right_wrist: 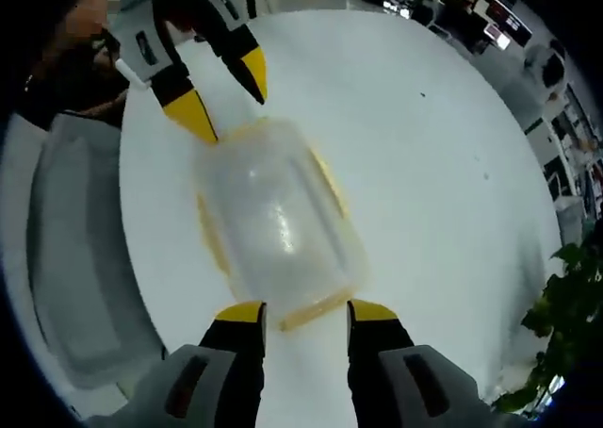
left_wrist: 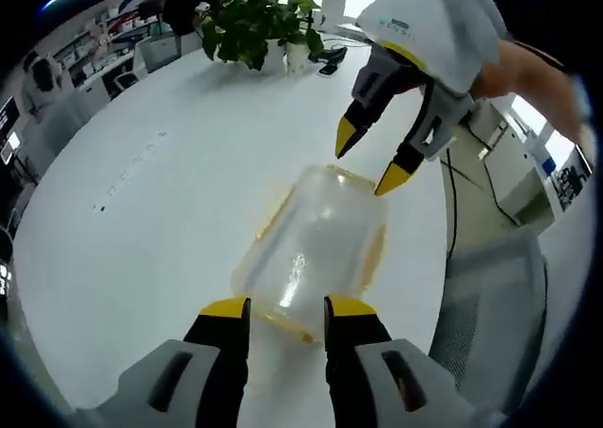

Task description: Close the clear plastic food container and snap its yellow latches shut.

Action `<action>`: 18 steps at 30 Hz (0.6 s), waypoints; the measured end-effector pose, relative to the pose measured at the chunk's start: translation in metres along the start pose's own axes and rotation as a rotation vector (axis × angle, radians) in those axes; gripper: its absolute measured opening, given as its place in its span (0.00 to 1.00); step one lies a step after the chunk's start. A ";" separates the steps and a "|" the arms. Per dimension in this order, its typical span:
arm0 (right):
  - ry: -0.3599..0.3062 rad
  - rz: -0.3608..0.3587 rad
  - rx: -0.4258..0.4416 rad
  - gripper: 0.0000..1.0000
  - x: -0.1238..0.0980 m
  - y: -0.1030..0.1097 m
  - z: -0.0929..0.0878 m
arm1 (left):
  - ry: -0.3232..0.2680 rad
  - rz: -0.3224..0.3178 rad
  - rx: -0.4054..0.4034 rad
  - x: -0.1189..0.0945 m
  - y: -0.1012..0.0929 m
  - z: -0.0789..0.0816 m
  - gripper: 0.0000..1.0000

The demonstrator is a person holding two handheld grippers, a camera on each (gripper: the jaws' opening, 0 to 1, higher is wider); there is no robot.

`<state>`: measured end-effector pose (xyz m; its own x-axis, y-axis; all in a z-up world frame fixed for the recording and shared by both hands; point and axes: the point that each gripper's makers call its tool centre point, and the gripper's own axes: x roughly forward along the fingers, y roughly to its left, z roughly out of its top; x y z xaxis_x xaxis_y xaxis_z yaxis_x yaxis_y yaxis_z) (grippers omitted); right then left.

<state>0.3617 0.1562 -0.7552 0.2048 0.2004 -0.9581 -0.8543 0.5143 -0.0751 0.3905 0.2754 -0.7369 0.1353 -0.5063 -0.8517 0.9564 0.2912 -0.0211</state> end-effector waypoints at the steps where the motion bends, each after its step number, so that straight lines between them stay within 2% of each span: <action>1: 0.001 0.003 -0.011 0.32 0.001 0.000 0.001 | 0.004 -0.001 0.013 0.001 -0.001 0.000 0.30; 6: -0.011 0.017 -0.063 0.32 0.001 0.002 0.005 | 0.024 -0.010 0.094 0.004 -0.003 -0.001 0.29; 14: -0.009 0.028 -0.161 0.32 0.002 0.004 0.009 | 0.039 -0.025 0.137 0.007 -0.006 0.000 0.29; 18: -0.014 0.027 -0.211 0.31 0.001 0.005 0.012 | 0.046 -0.031 0.187 0.008 -0.006 -0.001 0.29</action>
<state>0.3639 0.1689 -0.7528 0.1857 0.2241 -0.9567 -0.9405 0.3226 -0.1070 0.3855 0.2699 -0.7440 0.0971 -0.4735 -0.8754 0.9919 0.1182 0.0461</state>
